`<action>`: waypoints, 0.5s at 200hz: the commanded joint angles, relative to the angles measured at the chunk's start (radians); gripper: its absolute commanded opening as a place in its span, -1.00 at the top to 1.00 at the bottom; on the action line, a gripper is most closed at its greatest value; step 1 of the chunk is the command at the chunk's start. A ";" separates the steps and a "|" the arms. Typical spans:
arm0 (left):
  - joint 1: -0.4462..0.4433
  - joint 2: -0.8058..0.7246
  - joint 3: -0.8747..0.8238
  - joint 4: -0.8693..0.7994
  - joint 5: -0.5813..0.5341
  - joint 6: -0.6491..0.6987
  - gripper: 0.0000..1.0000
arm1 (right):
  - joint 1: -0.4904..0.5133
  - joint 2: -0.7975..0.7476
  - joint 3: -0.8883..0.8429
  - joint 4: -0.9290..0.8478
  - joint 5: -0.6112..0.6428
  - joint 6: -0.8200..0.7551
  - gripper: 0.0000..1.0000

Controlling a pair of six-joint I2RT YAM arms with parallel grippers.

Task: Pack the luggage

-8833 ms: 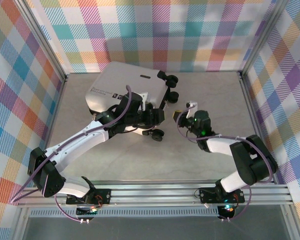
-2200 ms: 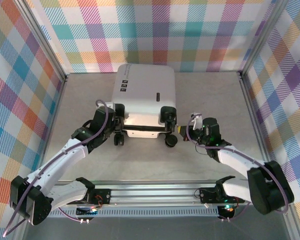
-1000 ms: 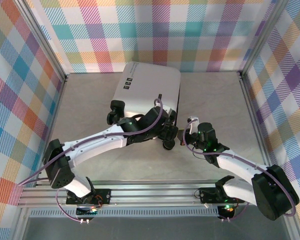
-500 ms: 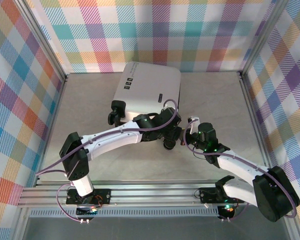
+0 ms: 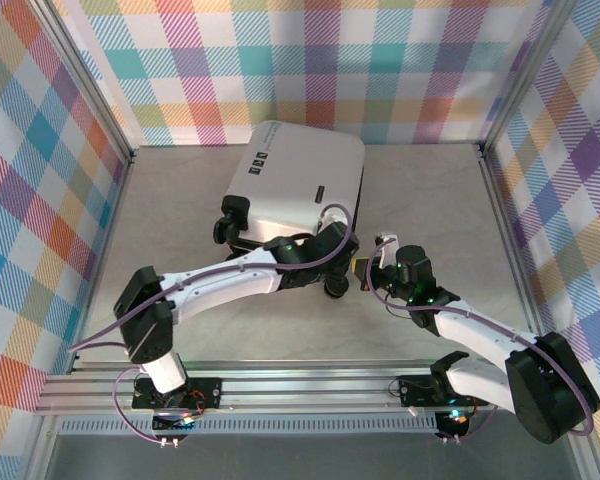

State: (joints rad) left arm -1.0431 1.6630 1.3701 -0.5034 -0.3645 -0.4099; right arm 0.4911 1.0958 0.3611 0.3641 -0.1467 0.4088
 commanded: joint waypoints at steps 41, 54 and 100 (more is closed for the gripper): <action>-0.004 -0.246 -0.183 0.233 -0.068 0.058 0.68 | -0.016 0.027 0.058 0.017 0.050 -0.021 1.00; -0.008 -0.262 -0.199 0.260 -0.065 0.064 0.70 | -0.029 0.039 0.075 0.016 0.056 -0.021 1.00; -0.036 -0.301 -0.231 0.258 -0.044 0.100 0.77 | -0.124 0.129 0.149 0.030 0.037 -0.014 1.00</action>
State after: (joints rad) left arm -1.0573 1.4708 1.1366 -0.3367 -0.3611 -0.3580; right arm 0.4419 1.1885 0.4538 0.3553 -0.1932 0.4023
